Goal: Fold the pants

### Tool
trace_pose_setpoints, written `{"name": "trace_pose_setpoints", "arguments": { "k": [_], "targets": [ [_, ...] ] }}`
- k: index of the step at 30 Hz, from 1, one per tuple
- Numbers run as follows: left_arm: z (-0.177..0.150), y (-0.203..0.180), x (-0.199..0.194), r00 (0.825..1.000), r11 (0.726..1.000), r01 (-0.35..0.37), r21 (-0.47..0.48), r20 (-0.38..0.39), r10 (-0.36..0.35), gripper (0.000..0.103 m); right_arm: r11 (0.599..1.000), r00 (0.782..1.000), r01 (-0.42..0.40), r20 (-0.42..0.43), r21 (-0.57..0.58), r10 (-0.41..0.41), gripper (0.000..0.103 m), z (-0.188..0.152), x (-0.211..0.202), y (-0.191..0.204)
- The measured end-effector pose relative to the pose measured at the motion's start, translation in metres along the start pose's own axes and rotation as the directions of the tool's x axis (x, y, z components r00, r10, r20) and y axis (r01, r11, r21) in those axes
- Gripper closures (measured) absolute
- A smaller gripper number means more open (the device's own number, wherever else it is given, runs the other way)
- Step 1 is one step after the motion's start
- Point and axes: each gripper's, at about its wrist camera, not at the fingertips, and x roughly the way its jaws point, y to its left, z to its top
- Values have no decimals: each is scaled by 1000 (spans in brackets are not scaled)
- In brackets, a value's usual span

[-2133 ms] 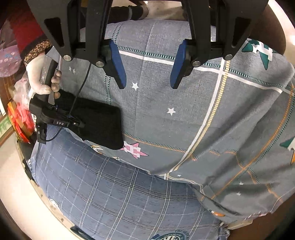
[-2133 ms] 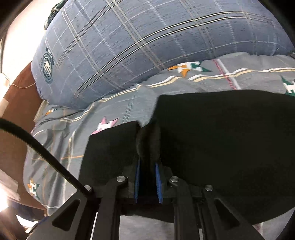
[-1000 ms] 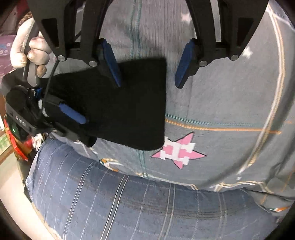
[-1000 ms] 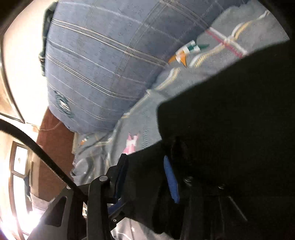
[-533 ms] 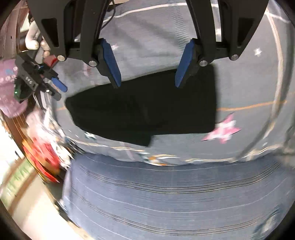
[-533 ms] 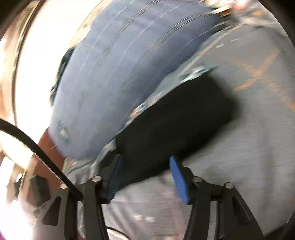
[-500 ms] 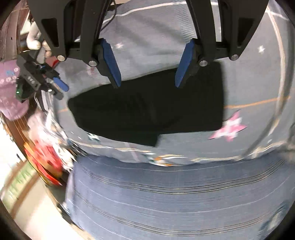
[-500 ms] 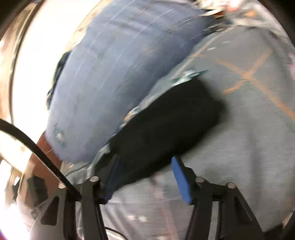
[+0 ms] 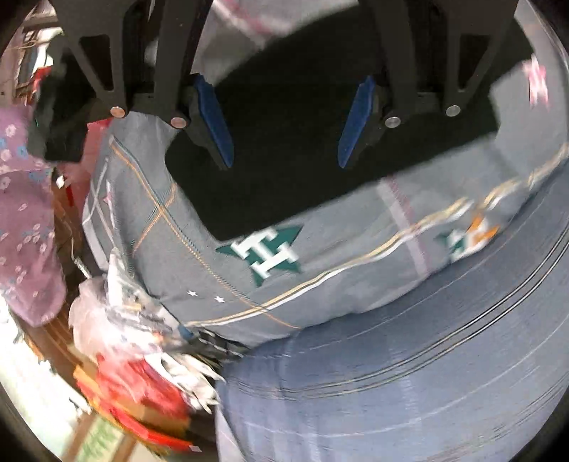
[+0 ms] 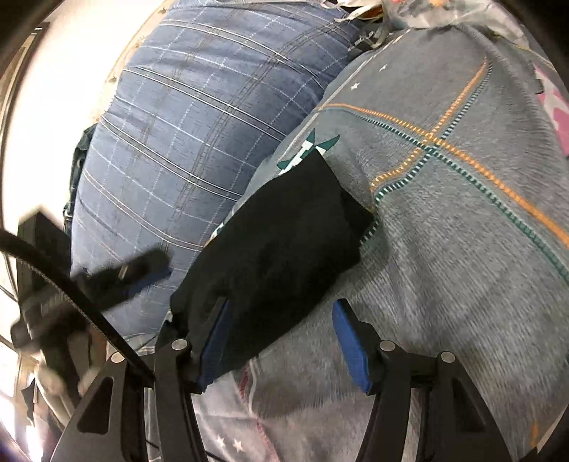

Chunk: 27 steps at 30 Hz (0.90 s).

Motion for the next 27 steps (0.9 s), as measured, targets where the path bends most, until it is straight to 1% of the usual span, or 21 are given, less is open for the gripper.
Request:
{"name": "trace_pose_setpoints", "arguments": {
  "k": [6, 8, 10, 11, 12, 13, 14, 15, 16, 17, 18, 20, 23, 25, 27],
  "targets": [
    [42, -28, 59, 998, 996, -18, 88, -60, 23, 43, 1000, 999, -26, 37, 10, 26, 37, 6, 11, -2],
    [48, -33, 75, 996, 995, 3, 98, -92, 6, 41, 999, 998, -37, 48, 17, 37, 37, 7, 14, -2],
    [50, -37, 96, 987, 995, 33, 97, -159, -17, 32, 999, 997, -41, 63, 18, 40, 37, 8, 16, -2],
    [49, -41, 108, 981, 994, 27, 107, -194, -6, 30, 999, 997, -41, 70, 18, 39, 37, 8, 17, -1],
    [47, -48, 112, 983, 989, 3, 145, -184, 24, 26, 999, 996, -41, 74, 19, 39, 37, 9, 18, -1],
    [46, -55, 111, 985, 982, -9, 187, -165, 41, 30, 999, 996, -40, 78, 21, 38, 37, 10, 19, 0],
    [45, -61, 109, 985, 976, 0, 216, -169, 38, 40, 999, 996, -38, 80, 21, 36, 42, 11, 20, 0],
    [44, -65, 103, 987, 974, -6, 227, -153, 42, 63, 999, 996, -33, 82, 23, 31, 53, 12, 21, 2],
    [44, -67, 98, 989, 972, -22, 235, -140, 57, 77, 999, 996, -23, 83, 25, 21, 63, 13, 21, 1],
    [43, -67, 91, 990, 971, -11, 240, -131, 44, 82, 999, 996, -21, 81, 27, 19, 75, 14, 20, 0],
    [41, -66, 81, 993, 971, 5, 238, -117, 24, 90, 999, 996, -30, 80, 26, 27, 77, 16, 19, 1],
    [38, -62, 62, 997, 975, 22, 221, -83, -4, 90, 999, 996, -34, 79, 6, 34, 80, 16, 15, 6],
    [30, -55, 25, 999, 982, 45, 182, -16, -42, 90, 998, 996, -29, 85, -58, 34, 82, 13, 6, 28],
    [23, -47, 0, 997, 988, 66, 141, 28, -71, 90, 993, 995, -31, 87, -114, 41, 82, 9, 1, 48],
    [12, -31, -30, 991, 990, 102, 95, 76, -109, 90, 982, 995, -41, 80, -183, 56, 83, 5, -4, 72]
  ]
}}
